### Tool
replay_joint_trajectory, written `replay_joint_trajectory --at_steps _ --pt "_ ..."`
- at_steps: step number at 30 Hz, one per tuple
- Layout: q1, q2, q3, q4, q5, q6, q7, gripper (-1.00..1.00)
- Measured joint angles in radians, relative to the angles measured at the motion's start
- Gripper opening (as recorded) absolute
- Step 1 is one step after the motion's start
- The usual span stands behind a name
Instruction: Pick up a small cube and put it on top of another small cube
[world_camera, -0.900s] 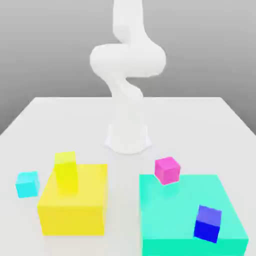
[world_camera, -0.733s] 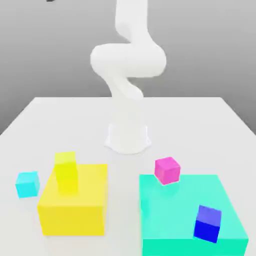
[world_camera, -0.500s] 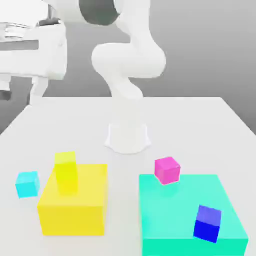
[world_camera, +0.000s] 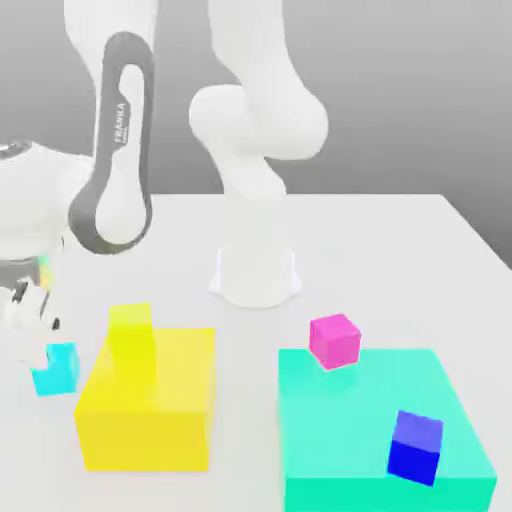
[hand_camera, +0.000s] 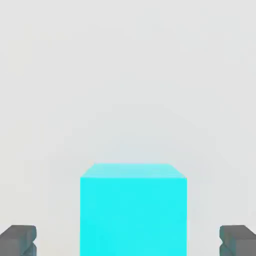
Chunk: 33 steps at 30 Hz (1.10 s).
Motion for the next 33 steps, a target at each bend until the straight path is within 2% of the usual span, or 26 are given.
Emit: replay_joint_trajectory --at_steps 1,8,14,16,22,33 --pt "-0.019 0.029 0.022 0.006 0.016 0.023 -0.012 -1.00" --pt "-0.024 0.032 0.027 0.006 0.014 0.027 -0.010 -1.00" --pt "0.024 -0.159 -0.057 -0.027 -0.139 -0.122 0.100 -1.00" --pt "0.039 -0.191 -0.048 0.020 -0.187 -0.160 0.097 -1.00" --pt "0.276 -0.225 0.083 0.217 -0.264 -0.323 0.016 -1.00" --pt "0.754 -0.230 0.334 0.422 -0.247 -0.612 -0.110 -1.00"
